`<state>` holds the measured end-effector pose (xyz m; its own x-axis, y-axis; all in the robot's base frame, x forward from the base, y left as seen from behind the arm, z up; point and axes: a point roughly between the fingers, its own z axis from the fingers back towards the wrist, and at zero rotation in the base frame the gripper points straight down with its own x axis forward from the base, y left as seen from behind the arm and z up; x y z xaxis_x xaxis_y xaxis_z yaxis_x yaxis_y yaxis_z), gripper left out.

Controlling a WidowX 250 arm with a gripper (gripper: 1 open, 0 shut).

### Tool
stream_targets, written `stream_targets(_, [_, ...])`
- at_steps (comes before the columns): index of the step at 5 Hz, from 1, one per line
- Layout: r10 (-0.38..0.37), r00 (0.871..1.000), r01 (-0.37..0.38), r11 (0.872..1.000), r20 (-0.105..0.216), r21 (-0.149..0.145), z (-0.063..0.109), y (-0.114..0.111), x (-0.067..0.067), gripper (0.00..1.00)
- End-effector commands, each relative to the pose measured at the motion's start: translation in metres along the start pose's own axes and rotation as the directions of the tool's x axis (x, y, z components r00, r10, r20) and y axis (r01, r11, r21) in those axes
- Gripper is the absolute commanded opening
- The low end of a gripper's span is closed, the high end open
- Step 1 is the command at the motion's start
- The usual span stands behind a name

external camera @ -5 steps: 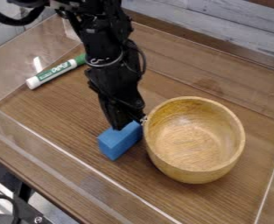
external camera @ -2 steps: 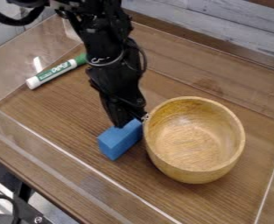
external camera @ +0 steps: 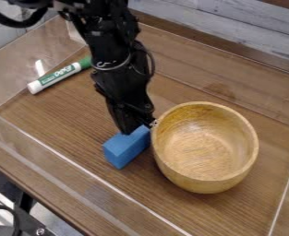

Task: Put the blue block in the brown bowl

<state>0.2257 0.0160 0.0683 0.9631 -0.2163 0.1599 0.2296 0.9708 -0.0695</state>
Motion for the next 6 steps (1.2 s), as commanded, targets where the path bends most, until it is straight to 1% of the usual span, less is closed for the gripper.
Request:
stream_targets(1, [0.009, 0.999, -0.009, 1.0, 0.032, 0.012, 0.0065, 0.0046, 0.0075, 0.0])
stream_targets(6, [0.019, 0.999, -0.019, 1.0, 0.033, 0.006, 0.0064, 0.007, 0.0087, 0.0])
